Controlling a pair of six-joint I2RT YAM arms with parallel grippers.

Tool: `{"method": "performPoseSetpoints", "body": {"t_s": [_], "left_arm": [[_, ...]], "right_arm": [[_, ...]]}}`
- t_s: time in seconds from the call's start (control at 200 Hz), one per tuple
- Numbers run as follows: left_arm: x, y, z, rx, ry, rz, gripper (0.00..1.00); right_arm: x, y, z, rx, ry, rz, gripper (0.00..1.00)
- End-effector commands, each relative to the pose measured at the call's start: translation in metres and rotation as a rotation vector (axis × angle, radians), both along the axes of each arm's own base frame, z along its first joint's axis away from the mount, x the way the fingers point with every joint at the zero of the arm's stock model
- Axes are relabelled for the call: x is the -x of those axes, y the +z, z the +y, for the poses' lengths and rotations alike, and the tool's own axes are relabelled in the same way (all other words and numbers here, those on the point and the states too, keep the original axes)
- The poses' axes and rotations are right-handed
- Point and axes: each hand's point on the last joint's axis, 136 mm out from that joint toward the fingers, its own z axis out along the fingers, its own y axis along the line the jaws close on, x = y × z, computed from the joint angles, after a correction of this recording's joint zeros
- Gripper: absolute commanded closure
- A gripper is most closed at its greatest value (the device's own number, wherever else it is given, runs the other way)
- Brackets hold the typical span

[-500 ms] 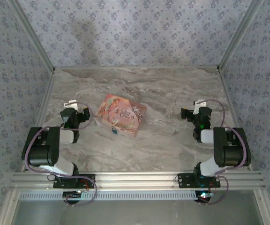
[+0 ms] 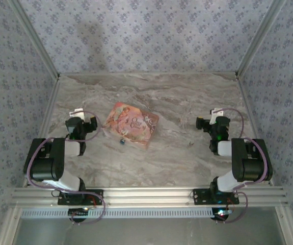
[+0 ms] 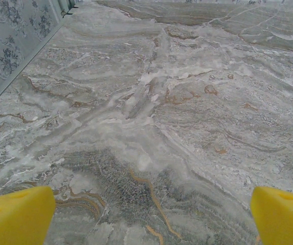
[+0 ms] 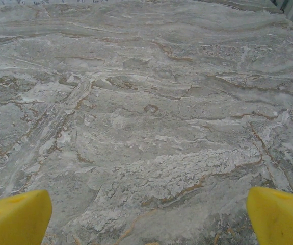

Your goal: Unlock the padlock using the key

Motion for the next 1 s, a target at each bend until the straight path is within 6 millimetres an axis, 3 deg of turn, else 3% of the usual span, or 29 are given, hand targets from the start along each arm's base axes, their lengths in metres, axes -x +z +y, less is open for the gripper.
{"method": "performPoseSetpoints", "body": {"t_s": [0.0,0.15,0.35,0.45,0.52,0.57,0.605,0.69,0.864,0.994], "left_arm": [[-0.009,0.014,0.004,-0.015,0.011,-0.048,0.02],[-0.010,0.016,0.005,-0.014,0.014,-0.056,0.02],[-0.011,0.054,0.013,0.007,0.060,0.009,0.02],[-0.011,0.071,0.027,0.247,0.134,0.013,0.02],[-0.015,0.074,0.028,0.439,0.140,0.055,0.02],[-0.019,0.072,0.016,0.549,0.066,0.104,0.02],[-0.022,0.072,0.004,0.602,0.014,0.134,0.09],[-0.024,0.068,-0.026,0.732,-0.087,0.214,0.21],[-0.005,0.051,-0.096,0.783,-0.247,0.364,0.22],[0.010,0.033,-0.128,0.769,-0.307,0.455,0.23]], "right_arm": [[-0.009,0.009,0.003,0.006,0.026,-0.032,0.00],[-0.009,0.015,-0.003,0.022,-0.019,-0.041,0.00],[-0.003,0.067,0.002,0.045,-0.059,-0.047,0.00],[0.000,0.092,0.009,-0.079,-0.062,-0.069,0.00],[0.006,0.101,0.013,-0.285,-0.105,-0.021,0.00],[0.011,0.097,0.011,-0.457,-0.175,0.038,0.00],[0.011,0.094,0.016,-0.552,-0.148,0.067,0.00],[0.010,0.100,0.047,-0.713,0.015,0.098,0.06],[0.032,0.087,0.110,-0.761,0.171,0.298,0.15],[0.058,0.071,0.157,-0.770,0.250,0.423,0.17]]}}
